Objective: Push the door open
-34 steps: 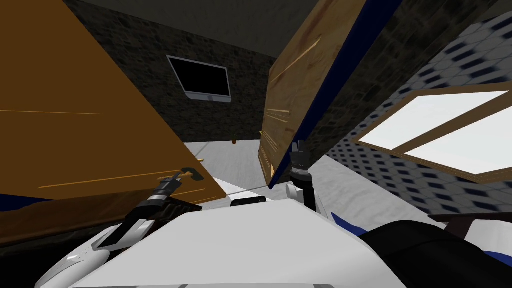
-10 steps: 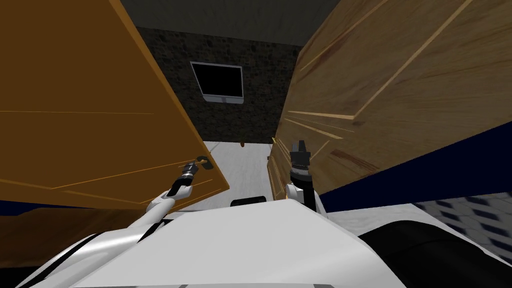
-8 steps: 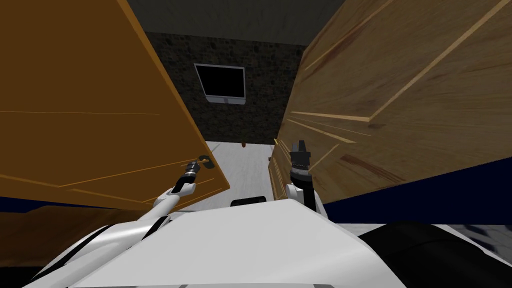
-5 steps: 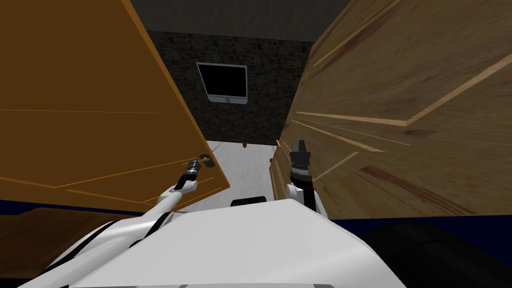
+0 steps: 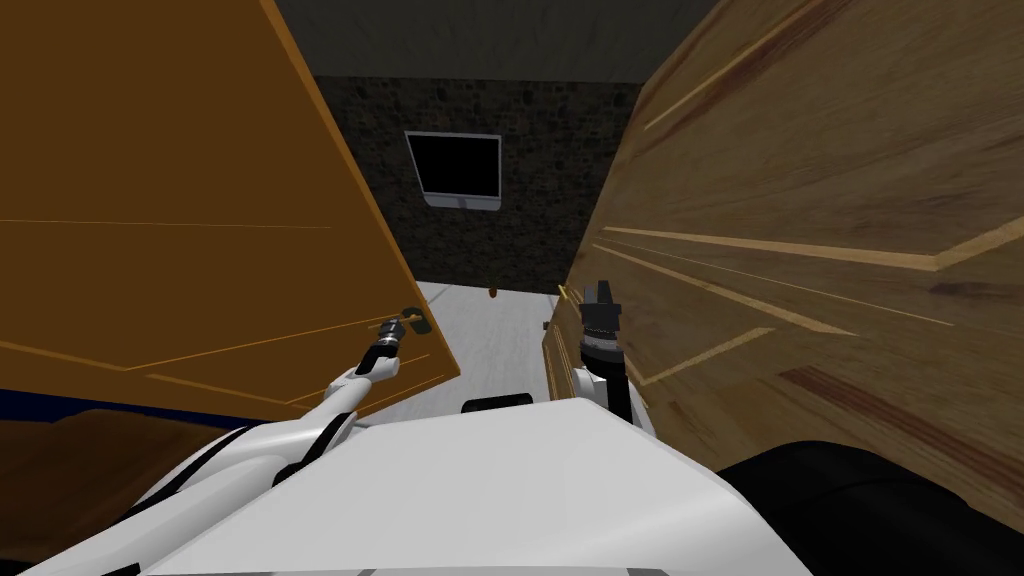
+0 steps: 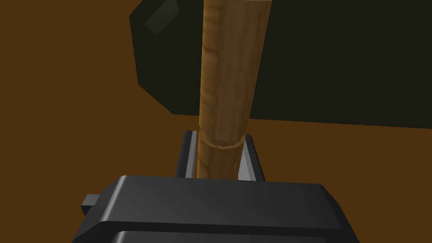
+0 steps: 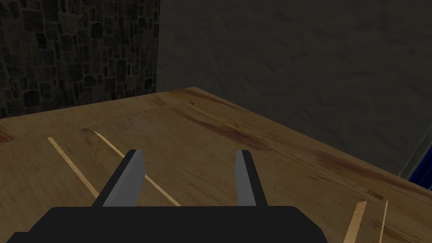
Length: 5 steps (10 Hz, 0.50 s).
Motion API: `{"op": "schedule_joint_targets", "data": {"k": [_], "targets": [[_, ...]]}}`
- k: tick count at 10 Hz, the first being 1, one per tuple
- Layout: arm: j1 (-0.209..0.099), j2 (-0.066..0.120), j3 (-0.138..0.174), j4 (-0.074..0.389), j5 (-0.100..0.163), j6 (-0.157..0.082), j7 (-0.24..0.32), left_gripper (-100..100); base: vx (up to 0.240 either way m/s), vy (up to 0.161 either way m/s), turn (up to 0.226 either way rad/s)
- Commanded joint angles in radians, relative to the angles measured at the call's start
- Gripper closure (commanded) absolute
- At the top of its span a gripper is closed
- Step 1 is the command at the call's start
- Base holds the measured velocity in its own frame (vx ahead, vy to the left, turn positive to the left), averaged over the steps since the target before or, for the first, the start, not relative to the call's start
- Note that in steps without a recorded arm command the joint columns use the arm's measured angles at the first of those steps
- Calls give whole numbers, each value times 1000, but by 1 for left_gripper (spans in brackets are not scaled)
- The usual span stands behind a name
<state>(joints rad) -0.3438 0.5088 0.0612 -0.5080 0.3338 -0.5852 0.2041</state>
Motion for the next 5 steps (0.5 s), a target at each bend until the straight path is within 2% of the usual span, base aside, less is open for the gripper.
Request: {"op": "schedule_joint_targets", "data": {"k": [1,5], "targets": [[-2,3,2,-1,1,0,-1,100,176,-14,85],[0,4,2,-5,5,2,-3,100,202,1,107]]}}
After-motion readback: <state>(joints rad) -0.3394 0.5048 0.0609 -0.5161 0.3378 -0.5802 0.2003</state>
